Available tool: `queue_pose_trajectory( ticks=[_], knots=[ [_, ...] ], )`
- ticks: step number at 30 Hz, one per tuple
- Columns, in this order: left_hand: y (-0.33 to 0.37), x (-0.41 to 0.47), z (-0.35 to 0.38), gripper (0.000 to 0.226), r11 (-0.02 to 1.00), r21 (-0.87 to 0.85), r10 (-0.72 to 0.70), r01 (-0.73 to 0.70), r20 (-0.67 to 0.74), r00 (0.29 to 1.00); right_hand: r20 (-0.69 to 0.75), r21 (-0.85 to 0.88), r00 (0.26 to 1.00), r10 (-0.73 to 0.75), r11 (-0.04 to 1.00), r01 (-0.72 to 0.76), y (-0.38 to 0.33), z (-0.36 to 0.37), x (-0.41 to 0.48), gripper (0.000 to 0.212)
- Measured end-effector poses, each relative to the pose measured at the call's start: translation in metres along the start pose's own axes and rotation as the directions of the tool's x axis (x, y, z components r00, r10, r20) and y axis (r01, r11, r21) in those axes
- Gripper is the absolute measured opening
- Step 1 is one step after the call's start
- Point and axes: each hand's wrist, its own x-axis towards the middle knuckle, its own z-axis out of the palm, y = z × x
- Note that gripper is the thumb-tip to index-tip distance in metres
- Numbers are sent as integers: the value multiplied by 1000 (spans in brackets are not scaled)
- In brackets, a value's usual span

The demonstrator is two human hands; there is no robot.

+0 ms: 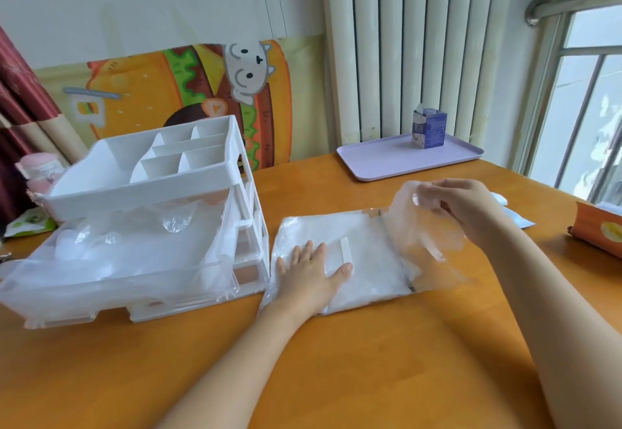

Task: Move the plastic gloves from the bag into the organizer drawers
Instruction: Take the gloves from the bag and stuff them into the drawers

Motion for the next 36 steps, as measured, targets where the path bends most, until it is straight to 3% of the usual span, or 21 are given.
queue_pose_trajectory(
  ticks=[2,3,5,7,9,11,12,14,16,18,20,22,24,27,29,33,36],
  knots=[
    [4,-2,-4,61,973,-215,62,-83,-99,993,106,262,994,3,965,-31,-8,4,-4,14],
    [8,-4,-7,51,903,-408,80,-135,-149,986,174,356,985,-11,933,-53,-13,6,-7,17],
    [22,-10,-15,48,576,-810,81,-113,-81,993,324,517,943,-80,849,-105,-21,13,-15,28],
    [34,-14,-21,79,216,-974,147,67,100,984,419,639,897,-140,748,-181,-25,20,-21,33],
    [43,-20,-24,114,15,-961,256,275,270,928,463,705,871,-164,663,-250,-30,26,-28,32],
    [49,-28,-26,126,-100,-920,371,378,318,872,501,734,844,-192,611,-297,-31,30,-31,32],
    [50,-30,-27,120,-158,-913,410,375,285,866,520,731,830,-201,607,-310,-32,31,-33,33],
    [60,-37,-38,87,-307,-900,468,309,140,873,546,708,811,-210,633,-313,-32,31,-34,38],
    [71,-43,-50,52,-405,-906,328,120,-21,945,552,709,805,-217,630,-316,-30,28,-32,34],
    [72,-44,-58,33,-456,-882,187,116,32,982,541,721,815,-206,613,-324,-24,23,-24,31],
    [69,-46,-62,12,-355,-932,6,-80,-88,996,511,677,845,-155,679,-284,-20,20,-17,34],
    [67,-52,-66,3,-132,-965,-53,-228,-223,973,490,589,867,-96,769,-248,-13,17,-13,37],
    [70,-66,-72,6,117,-929,-42,-350,-357,933,461,485,887,-39,848,-215,-9,17,-15,6],
    [68,-81,-89,6,319,-828,57,-460,-468,882,475,407,879,-38,895,-182,-4,24,-17,15],
    [60,-94,-103,11,431,-768,175,-473,-443,879,477,426,877,-61,889,-170,-8,30,-22,21],
    [40,-118,-134,29,635,-624,297,-456,-348,889,532,459,815,-228,887,-52,-29,43,-41,81],
    [27,-130,-150,29,724,-542,298,-426,-312,902,624,369,709,-329,924,104,-59,54,-67,84]
  ],
)
